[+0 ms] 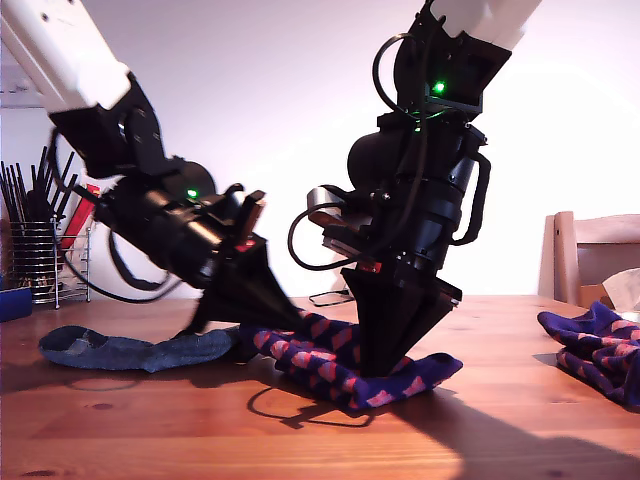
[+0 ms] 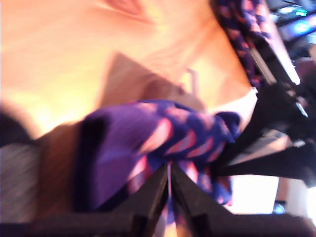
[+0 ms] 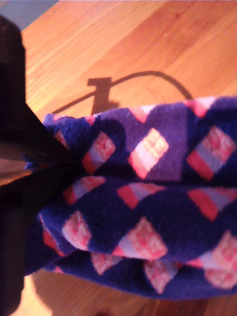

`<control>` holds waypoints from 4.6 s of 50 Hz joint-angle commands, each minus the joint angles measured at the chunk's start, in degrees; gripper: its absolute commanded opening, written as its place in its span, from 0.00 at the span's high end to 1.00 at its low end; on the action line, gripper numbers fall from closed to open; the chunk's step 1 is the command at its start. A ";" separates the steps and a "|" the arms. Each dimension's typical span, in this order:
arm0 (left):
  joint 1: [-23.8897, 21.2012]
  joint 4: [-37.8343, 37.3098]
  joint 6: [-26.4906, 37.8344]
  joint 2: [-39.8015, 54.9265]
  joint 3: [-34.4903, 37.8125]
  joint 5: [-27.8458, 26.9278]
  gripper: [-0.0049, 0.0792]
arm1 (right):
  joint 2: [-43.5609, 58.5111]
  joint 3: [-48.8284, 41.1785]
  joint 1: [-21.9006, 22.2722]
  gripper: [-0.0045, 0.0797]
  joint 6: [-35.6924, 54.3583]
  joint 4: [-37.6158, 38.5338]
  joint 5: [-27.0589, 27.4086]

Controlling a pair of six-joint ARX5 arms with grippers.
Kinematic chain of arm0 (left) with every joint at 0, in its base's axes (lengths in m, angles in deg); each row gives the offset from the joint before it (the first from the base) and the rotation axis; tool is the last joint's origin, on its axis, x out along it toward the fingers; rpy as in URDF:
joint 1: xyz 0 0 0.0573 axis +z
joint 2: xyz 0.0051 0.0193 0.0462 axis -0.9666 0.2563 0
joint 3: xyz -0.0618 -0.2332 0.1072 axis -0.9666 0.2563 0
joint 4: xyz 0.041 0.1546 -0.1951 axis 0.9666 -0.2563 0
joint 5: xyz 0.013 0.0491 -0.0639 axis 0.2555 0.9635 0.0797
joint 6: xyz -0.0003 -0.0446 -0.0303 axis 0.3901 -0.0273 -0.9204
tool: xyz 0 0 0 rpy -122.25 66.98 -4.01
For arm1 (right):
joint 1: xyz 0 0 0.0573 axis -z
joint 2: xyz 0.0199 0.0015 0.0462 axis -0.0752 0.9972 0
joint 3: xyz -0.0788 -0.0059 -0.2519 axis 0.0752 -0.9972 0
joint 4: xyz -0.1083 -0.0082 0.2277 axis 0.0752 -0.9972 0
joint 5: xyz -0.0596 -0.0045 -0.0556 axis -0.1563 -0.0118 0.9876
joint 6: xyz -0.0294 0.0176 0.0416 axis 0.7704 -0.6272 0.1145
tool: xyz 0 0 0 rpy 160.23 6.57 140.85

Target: Fold the socks in front of you. After folding them, place them to the right side.

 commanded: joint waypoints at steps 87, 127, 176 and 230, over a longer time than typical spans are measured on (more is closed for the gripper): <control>-8.11 -6.29 -10.91 4.61 0.83 20.98 0.97 | -5.95 -0.15 7.08 0.94 -14.73 4.39 5.70; -10.36 -3.43 -16.33 4.83 0.83 19.71 0.97 | -5.27 -1.31 8.26 0.46 -20.39 0.31 3.23; -8.57 -0.55 -16.65 4.83 0.83 17.70 0.97 | -14.08 -9.35 9.09 0.47 -17.70 9.99 3.21; -8.87 1.44 -15.76 4.85 0.83 11.87 0.97 | -23.23 -34.49 17.66 0.47 -24.13 36.72 -12.41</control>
